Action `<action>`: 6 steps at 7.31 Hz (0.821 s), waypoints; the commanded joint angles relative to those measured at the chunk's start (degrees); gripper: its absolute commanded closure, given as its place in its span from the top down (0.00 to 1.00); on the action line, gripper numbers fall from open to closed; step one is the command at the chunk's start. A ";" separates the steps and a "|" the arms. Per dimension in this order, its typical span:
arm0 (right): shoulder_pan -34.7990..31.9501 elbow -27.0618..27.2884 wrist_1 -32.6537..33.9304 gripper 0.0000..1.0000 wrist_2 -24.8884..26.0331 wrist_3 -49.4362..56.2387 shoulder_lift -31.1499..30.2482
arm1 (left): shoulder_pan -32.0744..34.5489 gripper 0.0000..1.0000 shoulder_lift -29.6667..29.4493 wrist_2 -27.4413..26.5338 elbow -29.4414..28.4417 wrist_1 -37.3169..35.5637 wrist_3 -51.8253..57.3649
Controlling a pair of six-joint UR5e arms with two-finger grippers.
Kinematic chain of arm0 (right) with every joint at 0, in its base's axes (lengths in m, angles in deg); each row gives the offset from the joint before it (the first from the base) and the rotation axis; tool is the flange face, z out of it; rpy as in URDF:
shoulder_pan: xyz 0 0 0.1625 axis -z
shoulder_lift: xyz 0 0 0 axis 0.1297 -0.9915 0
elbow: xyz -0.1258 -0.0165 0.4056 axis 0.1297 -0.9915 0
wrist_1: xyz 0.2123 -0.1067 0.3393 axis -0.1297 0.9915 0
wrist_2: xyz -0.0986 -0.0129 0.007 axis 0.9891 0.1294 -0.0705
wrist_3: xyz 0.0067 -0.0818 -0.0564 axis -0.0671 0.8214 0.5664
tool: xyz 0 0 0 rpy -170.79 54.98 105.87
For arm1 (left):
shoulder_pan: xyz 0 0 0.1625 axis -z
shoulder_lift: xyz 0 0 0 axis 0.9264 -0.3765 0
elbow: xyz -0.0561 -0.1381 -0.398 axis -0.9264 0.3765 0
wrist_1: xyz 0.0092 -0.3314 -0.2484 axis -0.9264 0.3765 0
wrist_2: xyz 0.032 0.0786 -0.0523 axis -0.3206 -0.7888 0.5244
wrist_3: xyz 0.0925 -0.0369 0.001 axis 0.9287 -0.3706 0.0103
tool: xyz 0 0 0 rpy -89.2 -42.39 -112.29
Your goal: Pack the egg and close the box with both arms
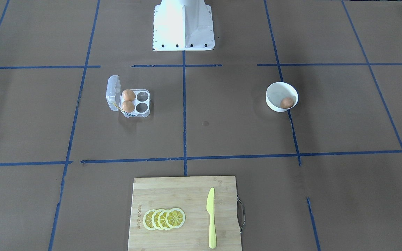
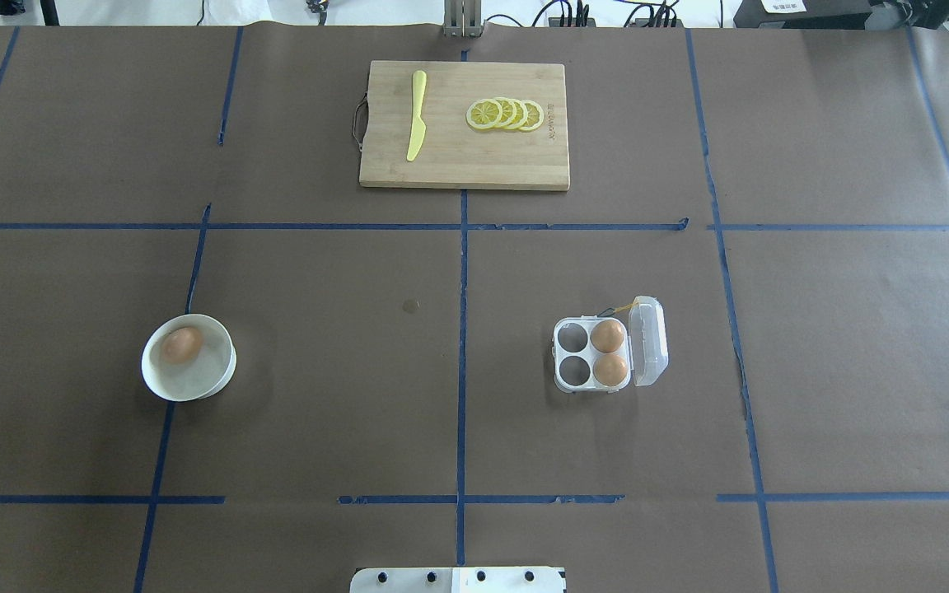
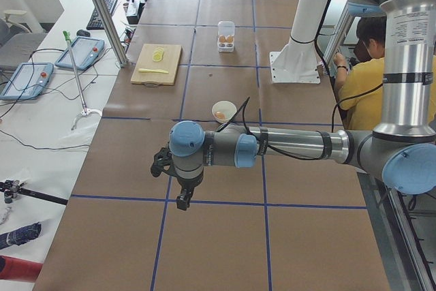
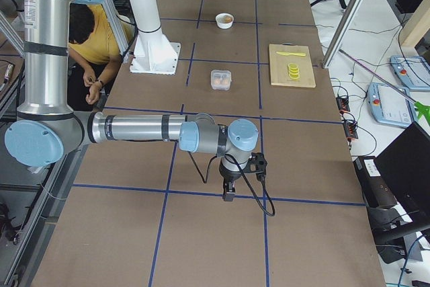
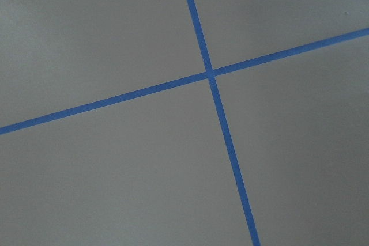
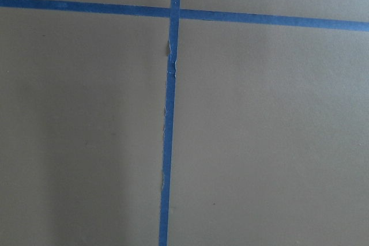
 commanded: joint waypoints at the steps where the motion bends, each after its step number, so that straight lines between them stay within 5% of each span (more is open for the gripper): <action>1: 0.00 -0.09 0.00 1.00 0.00 0.00 0.00 | -0.52 1.00 -0.09 -0.03 0.00 0.05 -0.09; 4: 0.00 0.09 -0.09 1.00 0.09 0.18 0.43 | -0.61 1.00 -0.18 -0.12 1.05 1.00 0.09; 6: 0.09 -1.31 -5.58 1.00 0.09 0.00 0.96 | -0.70 1.00 -0.09 -0.12 0.18 9.51 -0.61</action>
